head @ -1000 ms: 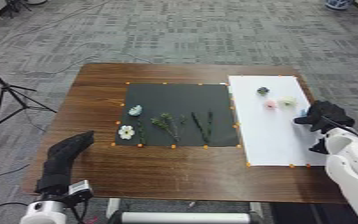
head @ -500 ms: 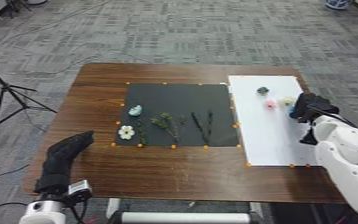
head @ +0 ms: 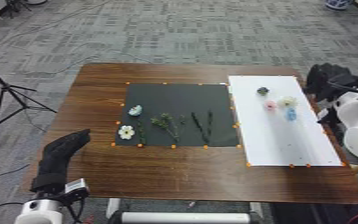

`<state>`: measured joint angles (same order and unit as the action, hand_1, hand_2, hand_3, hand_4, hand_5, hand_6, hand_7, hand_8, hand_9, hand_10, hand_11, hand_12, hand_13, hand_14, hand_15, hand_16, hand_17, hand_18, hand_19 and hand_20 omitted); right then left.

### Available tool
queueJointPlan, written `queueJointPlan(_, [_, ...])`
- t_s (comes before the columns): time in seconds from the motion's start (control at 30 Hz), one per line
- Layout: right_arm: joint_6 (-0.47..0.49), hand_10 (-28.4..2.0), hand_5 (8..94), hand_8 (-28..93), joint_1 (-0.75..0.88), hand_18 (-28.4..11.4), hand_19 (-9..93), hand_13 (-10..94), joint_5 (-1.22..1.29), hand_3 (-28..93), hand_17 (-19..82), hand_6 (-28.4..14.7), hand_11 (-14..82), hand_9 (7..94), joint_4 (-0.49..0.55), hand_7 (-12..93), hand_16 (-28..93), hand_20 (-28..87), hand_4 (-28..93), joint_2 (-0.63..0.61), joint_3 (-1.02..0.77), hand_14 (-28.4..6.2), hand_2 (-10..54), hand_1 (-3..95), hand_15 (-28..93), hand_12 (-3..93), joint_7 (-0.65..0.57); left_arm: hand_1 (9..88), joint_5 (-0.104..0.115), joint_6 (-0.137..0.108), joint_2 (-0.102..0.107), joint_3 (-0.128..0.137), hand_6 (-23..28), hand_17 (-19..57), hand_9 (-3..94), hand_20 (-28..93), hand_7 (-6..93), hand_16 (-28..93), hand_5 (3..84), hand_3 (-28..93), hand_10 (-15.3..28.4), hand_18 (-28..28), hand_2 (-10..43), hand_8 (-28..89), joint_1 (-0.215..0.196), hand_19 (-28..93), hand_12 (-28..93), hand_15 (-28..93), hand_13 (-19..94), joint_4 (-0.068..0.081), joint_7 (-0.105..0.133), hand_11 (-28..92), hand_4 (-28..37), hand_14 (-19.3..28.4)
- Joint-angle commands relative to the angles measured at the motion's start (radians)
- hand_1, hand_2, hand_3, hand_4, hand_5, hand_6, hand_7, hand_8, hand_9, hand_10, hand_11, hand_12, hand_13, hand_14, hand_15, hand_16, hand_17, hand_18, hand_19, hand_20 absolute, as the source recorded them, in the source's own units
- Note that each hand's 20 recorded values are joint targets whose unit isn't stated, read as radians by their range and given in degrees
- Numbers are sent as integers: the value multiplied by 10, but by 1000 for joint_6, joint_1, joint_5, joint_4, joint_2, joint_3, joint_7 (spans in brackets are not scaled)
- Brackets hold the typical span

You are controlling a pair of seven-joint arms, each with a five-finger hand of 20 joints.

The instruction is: Arrange flowers

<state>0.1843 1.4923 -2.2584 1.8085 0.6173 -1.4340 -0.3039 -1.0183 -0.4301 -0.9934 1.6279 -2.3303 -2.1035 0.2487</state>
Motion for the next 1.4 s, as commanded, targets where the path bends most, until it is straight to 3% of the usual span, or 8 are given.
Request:
queueJointPlan(0.03, [19,-111,759,-31,-25,-130,932,921,34,625,629,-30,247,894,-20,191,376,501,-112,31,32,-41,-93,339,502,240,-12,264,-1,14,-1,1,-20,44,500,147,170,-16,543,684,140,116,-9,-106,1,111,95,150,381,-8,-10,189,-278,153])
queueJointPlan(0.23, [84,-161,682,-45,-3,-126,932,903,12,561,621,-86,166,815,-38,109,370,503,-97,63,22,-57,-95,227,493,204,-34,264,-3,14,0,5,-20,44,500,146,169,-16,542,687,140,116,-11,-106,6,111,95,150,381,-5,-16,189,-276,153])
queueJointPlan(0.37, [139,-171,648,-35,-12,-128,932,897,-6,529,616,-90,145,784,-62,92,369,506,-101,78,45,-59,-95,218,494,197,-33,267,-7,19,-3,0,-20,43,500,146,170,-16,542,688,140,116,-17,-106,8,111,95,150,381,-4,-19,189,-274,153])
queueJointPlan(0.57, [120,-174,610,-16,-28,-133,932,892,-33,530,609,-72,132,760,-128,110,366,505,-107,105,94,-60,-95,217,497,195,-40,271,-8,23,-6,-6,-21,44,500,145,171,-16,542,686,139,116,-19,-107,8,111,95,148,380,-3,-17,189,-272,152])
queueJointPlan(0.83, [61,-162,609,-19,-2,-129,932,898,-41,539,619,-64,150,768,-181,144,359,510,-105,141,123,-55,-95,296,510,199,-55,273,-10,22,-15,-14,-23,43,500,145,172,-15,543,685,140,116,-19,-108,7,110,95,149,380,-3,-15,189,-269,152])
queueJointPlan(1.03, [45,-148,619,-26,1,-112,932,914,-48,592,641,-53,185,797,-197,195,355,512,-134,146,145,-38,-95,449,517,207,-64,275,-11,21,-17,-11,-22,44,500,145,171,-15,542,685,140,116,-19,-108,4,109,95,148,380,-5,-18,189,-268,152])
queueJointPlan(1.17, [-48,-114,673,217,-6,-102,932,929,-12,510,657,-37,112,874,-184,202,364,515,-124,118,155,-26,-95,611,517,343,-45,275,-6,18,-6,-2,-22,44,500,145,171,-15,542,685,140,116,-19,-107,0,109,96,148,381,-6,-19,189,-267,152])
queueJointPlan(1.4, [-144,-97,740,217,-26,-101,932,937,35,528,673,-27,155,915,-97,216,358,540,-132,55,136,-20,-95,656,542,362,-22,278,-1,4,10,23,-19,44,500,146,170,-15,543,683,140,116,-16,-106,1,110,95,149,381,-9,-15,190,-266,152])
